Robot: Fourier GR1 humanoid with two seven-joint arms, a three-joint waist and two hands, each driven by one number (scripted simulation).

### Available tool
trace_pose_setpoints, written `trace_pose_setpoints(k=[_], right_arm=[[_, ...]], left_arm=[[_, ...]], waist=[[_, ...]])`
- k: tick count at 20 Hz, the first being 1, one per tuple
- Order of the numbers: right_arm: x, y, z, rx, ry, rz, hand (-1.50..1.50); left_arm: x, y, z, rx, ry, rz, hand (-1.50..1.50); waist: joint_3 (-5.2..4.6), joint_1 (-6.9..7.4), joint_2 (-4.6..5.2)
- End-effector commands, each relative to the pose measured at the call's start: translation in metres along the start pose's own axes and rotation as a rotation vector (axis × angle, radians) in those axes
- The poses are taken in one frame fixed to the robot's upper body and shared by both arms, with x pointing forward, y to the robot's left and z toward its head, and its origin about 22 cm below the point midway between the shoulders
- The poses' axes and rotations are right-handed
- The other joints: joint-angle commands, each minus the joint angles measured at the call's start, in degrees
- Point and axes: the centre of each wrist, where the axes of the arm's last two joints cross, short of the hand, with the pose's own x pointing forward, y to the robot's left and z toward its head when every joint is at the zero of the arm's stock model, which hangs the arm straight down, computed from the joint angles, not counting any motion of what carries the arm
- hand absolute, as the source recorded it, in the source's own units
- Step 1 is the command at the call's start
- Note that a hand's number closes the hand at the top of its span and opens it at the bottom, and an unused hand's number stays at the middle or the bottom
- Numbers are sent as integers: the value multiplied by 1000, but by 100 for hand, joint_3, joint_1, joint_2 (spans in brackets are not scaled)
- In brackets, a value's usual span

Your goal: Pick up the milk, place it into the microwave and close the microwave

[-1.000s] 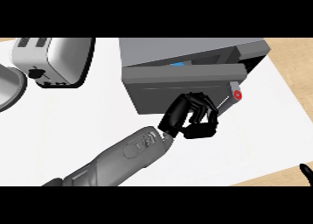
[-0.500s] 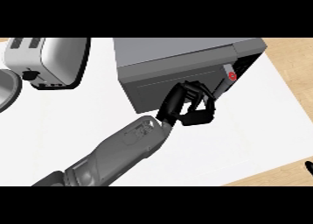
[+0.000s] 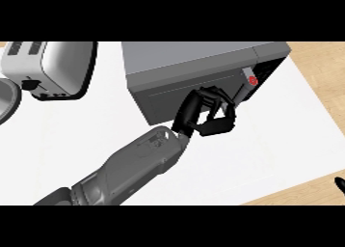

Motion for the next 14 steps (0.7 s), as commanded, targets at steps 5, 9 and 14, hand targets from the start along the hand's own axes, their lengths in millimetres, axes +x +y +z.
trace_pose_setpoints(k=[5,9,14], right_arm=[[2,3,-5,75,-4,-37,-150],[1,3,-7,88,-9,-50,-150],[4,5,-10,138,-11,-37,-150]], left_arm=[[8,18,-22,138,-43,-9,150],[4,18,-20,152,-50,-14,150],[0,19,-18,161,-67,-15,150]], waist=[[1,-78,60],[2,-103,83],[-5,-173,98]])
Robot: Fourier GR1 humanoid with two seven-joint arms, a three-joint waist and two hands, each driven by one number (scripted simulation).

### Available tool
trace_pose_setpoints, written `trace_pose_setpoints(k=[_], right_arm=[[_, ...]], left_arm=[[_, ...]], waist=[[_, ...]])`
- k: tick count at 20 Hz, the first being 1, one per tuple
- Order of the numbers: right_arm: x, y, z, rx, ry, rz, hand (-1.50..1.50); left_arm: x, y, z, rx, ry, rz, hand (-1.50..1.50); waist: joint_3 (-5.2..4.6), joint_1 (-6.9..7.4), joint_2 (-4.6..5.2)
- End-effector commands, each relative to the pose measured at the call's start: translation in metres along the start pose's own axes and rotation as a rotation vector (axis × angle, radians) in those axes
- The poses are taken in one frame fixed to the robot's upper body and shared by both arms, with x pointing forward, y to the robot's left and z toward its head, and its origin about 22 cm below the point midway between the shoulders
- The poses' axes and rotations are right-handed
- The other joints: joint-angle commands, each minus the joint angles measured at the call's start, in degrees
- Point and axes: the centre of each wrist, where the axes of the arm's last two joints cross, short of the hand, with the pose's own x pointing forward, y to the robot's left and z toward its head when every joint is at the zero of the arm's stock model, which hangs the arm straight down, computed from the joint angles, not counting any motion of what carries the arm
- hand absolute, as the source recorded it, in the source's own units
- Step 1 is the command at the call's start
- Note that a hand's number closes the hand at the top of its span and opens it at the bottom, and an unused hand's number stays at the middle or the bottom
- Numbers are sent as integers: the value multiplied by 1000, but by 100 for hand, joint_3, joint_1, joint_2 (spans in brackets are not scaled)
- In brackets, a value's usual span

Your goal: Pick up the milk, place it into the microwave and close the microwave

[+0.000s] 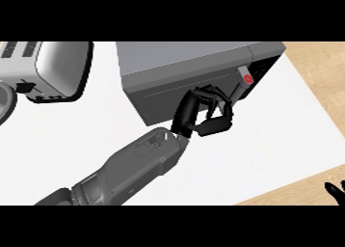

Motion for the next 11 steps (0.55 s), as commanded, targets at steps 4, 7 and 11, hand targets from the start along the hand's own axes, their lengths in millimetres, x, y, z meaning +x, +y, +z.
trace_pose_setpoints(k=[4,7,11], right_arm=[[3,4,-5,32,-24,-26,-150],[2,2,-4,28,-13,-32,-150],[3,5,-7,52,-27,-31,-150]], left_arm=[[8,13,-25,90,-20,-31,150],[4,15,-22,103,-17,-28,150],[2,17,-22,110,-15,-25,150]], waist=[[-4,-92,79],[-2,-105,92],[-6,-104,98]])
